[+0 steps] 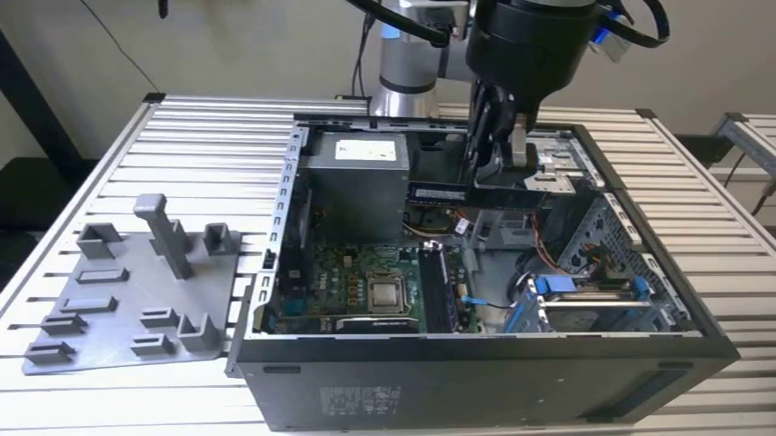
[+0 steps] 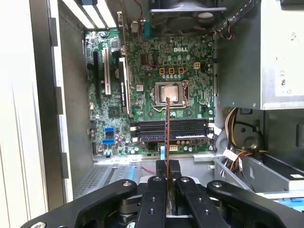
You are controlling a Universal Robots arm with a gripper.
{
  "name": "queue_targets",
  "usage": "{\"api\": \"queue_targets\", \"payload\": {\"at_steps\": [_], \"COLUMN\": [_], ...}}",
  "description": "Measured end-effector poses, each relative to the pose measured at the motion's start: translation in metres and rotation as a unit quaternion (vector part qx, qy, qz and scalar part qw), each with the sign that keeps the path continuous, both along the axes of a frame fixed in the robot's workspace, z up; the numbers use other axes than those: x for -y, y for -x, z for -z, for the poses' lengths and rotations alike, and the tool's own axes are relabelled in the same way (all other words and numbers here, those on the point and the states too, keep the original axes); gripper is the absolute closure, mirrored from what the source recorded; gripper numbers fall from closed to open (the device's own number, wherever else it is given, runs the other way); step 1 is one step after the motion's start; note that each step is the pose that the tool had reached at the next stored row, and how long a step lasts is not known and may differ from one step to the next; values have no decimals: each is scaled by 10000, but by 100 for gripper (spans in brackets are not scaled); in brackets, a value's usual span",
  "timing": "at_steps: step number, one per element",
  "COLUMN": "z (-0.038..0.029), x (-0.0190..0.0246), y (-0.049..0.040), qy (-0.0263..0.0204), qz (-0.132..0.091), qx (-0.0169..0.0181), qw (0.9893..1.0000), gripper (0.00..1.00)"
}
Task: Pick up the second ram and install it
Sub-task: 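Pick up the second ram and move it above second insertion slot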
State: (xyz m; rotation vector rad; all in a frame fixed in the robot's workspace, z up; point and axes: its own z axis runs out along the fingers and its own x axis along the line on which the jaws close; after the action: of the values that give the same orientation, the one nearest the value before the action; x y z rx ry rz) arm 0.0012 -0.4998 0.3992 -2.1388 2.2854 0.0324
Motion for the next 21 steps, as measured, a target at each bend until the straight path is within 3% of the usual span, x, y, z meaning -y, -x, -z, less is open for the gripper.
{"api": "queue_targets", "payload": {"at_steps": [10,13,16,21], "z": [18,19,20,23], "x": [-18,-41,-105,-284], "y": [20,22,22,22], "qy": [14,14,14,14], "qz": [0,0,0,0], "qx": [93,115,118,118], "qw": [10000,9999,9999,9999], "gripper": [86,86,86,86]}}
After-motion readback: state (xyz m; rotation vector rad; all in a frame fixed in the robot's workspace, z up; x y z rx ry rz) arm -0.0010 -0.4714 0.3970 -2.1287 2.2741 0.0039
